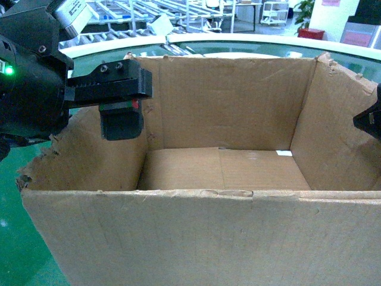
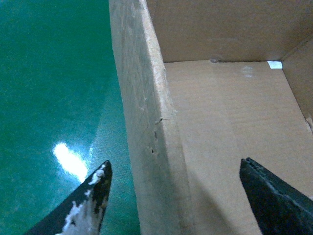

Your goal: Sort boxes to right shelf from conveyor

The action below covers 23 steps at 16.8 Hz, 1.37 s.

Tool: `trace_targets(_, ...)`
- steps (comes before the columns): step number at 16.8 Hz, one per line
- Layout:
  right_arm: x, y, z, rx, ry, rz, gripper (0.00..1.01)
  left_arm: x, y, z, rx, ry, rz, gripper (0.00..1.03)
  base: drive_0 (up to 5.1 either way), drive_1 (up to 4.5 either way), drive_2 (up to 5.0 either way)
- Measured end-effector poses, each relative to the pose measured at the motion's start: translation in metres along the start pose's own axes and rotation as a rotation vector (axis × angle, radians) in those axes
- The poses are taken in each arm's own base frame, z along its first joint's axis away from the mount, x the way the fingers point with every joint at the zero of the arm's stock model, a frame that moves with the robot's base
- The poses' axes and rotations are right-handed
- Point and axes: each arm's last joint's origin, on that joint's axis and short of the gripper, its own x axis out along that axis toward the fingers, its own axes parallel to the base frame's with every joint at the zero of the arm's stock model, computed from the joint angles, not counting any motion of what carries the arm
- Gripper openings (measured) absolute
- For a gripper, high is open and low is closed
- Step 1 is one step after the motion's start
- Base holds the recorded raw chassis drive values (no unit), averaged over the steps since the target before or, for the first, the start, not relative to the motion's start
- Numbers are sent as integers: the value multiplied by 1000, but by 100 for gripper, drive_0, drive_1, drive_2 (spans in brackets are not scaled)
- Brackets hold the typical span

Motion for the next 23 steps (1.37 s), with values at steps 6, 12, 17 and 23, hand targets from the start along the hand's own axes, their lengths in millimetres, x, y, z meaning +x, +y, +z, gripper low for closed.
trace_targets(6, -1, 2, 1, 16, 1, 36, 6, -2, -2, -3, -35, -4, 51, 8, 0, 0, 0)
trace_targets(12, -3, 2, 3, 34, -36, 37, 4, -6, -3, -2, -31, -26, 70, 2, 0, 0, 0)
trace_targets(17, -56, -6, 58, 3, -311, -14, 4, -52, -21, 32, 20, -224, 17, 2, 0, 0, 0)
trace_targets(23, -110, -6, 73, -8, -517, -40, 4, -97, -36, 44, 71, -393, -13, 2, 0, 0, 0)
